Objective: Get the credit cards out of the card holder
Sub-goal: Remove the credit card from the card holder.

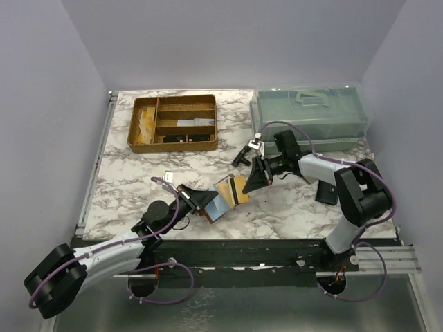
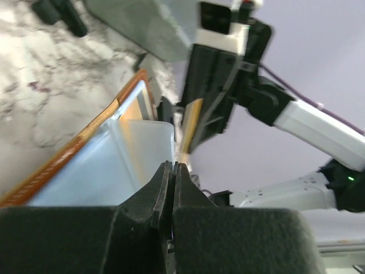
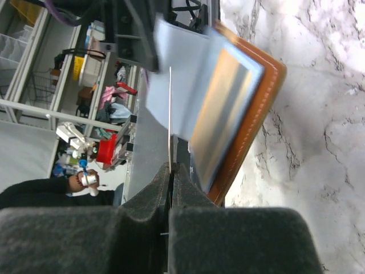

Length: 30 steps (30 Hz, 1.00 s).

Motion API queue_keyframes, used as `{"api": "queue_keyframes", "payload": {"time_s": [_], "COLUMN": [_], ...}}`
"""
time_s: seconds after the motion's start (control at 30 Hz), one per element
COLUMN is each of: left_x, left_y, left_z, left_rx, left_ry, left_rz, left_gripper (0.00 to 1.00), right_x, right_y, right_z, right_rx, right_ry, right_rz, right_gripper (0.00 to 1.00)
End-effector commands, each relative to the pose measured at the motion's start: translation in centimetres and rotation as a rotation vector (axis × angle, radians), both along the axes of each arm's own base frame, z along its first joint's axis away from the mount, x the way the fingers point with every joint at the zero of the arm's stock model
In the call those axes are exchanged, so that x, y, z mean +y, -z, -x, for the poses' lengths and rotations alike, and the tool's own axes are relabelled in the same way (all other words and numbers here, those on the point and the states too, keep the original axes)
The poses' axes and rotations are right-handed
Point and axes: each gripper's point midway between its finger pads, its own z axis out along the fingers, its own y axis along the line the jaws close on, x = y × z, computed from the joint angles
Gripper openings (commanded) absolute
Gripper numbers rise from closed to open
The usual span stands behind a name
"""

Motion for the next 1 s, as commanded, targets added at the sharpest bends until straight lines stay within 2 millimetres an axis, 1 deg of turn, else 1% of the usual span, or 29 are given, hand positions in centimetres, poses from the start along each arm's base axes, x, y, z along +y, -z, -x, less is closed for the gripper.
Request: {"api": "queue_keyframes", "payload": {"time_s": [0.0, 0.07, 0.13, 0.27, 0.37, 0.5, 0.57, 0.63, 0.83, 0.9, 0.97], "left_x": [2.2, 2.2, 2.1, 1.0, -0.6, -3.4, -4.7, -5.5, -5.7, -5.7, -5.9], "left_y": [8.2, 8.7, 9.2, 10.1, 10.1, 9.2, 9.0, 9.2, 10.1, 9.8, 8.9], "left_z": [0.7, 0.6, 0.5, 0.0, -0.6, -1.5, -1.9, -2.1, -1.6, -1.4, -1.5], "left_rx": [0.189, 0.206, 0.22, 0.252, 0.248, 0.218, 0.213, 0.217, 0.251, 0.243, 0.219], "left_ry": [-0.054, -0.056, -0.054, -0.025, 0.022, 0.111, 0.153, 0.18, 0.211, 0.219, 0.229], "left_rz": [-0.165, -0.183, -0.214, -0.285, -0.297, -0.252, -0.226, -0.196, -0.148, -0.143, -0.132], "left_gripper": [0.0, 0.0, 0.0, 0.0, 0.0, 0.0, 0.0, 0.0, 0.0, 0.0, 0.0], "right_x": [-0.3, -0.5, -0.7, -0.8, -0.9, -1.0, -1.1, -1.2, -1.3, -1.2, -1.2], "right_y": [-2.3, -3.1, -3.5, -3.9, -3.9, -3.8, -3.8, -3.7, -3.4, -3.4, -3.5], "right_z": [-0.1, -0.2, -0.2, -0.2, -0.3, -0.4, -0.5, -0.6, -0.7, -0.7, -0.8], "right_rx": [-0.128, -0.155, -0.196, -0.241, -0.252, -0.261, -0.263, -0.264, -0.261, -0.258, -0.255], "right_ry": [-0.009, -0.014, -0.015, -0.004, 0.001, 0.006, 0.011, 0.015, 0.022, 0.019, 0.017], "right_rz": [-0.058, -0.078, -0.087, -0.086, -0.083, -0.08, -0.075, -0.072, -0.062, -0.064, -0.066], "right_gripper": [0.0, 0.0, 0.0, 0.0, 0.0, 0.0, 0.0, 0.0, 0.0, 0.0, 0.0]}}
